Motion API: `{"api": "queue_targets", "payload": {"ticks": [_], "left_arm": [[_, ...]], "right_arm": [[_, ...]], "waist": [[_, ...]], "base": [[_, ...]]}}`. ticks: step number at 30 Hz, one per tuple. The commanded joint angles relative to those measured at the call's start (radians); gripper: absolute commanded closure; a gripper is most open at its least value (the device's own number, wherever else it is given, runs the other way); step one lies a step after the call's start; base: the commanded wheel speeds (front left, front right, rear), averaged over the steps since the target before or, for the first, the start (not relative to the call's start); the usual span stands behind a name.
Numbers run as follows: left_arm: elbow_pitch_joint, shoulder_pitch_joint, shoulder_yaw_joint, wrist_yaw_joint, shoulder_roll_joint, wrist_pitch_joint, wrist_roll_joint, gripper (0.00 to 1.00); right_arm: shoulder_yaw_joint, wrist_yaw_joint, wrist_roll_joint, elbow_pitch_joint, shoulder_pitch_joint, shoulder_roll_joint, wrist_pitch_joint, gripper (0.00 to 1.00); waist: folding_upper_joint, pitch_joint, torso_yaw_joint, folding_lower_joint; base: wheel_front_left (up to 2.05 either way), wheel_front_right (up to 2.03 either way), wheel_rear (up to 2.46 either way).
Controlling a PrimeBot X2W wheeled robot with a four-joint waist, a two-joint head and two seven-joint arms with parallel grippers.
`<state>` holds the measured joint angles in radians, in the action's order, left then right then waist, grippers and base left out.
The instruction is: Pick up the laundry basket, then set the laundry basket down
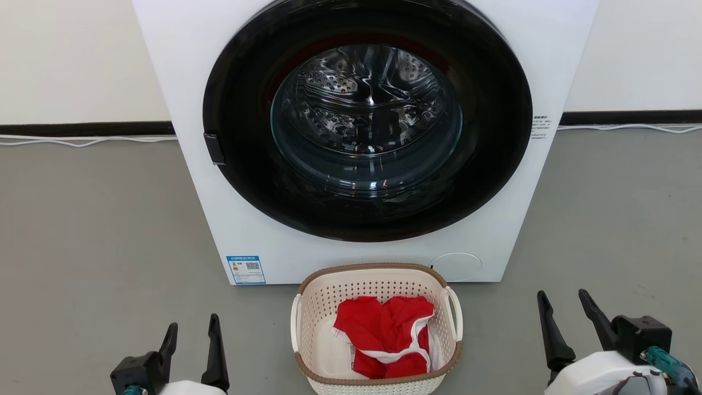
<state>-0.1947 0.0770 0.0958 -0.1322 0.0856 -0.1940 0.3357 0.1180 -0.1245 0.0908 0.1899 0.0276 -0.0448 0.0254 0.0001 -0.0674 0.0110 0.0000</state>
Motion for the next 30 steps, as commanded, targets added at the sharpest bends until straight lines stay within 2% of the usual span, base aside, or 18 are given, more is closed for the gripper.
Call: {"api": "queue_targets", "payload": {"ticks": [1,2,7,12,16,30], "left_arm": [[0.037,-0.024,-0.031,-0.002,0.007,-0.005,0.014,0.00],[0.009,0.000,0.000,0.002,0.001,0.000,0.010,1.00],[-0.027,0.003,-0.003,0.006,-0.004,0.008,0.033,1.00],[-0.027,-0.004,-0.012,0.017,-0.006,0.021,0.084,1.00],[-0.028,-0.010,-0.018,0.025,-0.007,0.030,0.124,1.00],[-0.029,-0.031,-0.040,0.054,-0.010,0.063,0.266,1.00]], "right_arm": [[-0.028,-0.006,0.008,-0.037,-0.015,-0.005,-0.003,0.00],[0.000,0.000,0.000,-0.007,0.007,0.000,0.000,1.00],[0.007,0.001,0.023,0.034,0.015,0.003,-0.007,1.00],[0.008,0.001,0.085,0.035,0.008,0.002,-0.016,1.00],[0.005,0.000,0.135,0.034,0.006,0.002,-0.018,1.00],[-0.001,0.000,0.306,0.033,-0.008,0.001,-0.028,1.00]], "waist": [[-0.0001,0.002,0.000,0.0000],[-0.0001,0.002,0.000,0.0000],[-0.0001,0.002,0.000,0.0001],[-0.0001,0.003,-0.001,0.0022],[-0.0001,0.007,-0.001,0.0001],[-0.0001,0.015,-0.002,0.0000]], "base": [[0.00,0.00,0.00],[0.00,0.00,0.00],[0.00,0.00,0.00],[0.00,0.00,0.00],[0.00,0.00,0.00],[0.00,0.00,0.00]]}}
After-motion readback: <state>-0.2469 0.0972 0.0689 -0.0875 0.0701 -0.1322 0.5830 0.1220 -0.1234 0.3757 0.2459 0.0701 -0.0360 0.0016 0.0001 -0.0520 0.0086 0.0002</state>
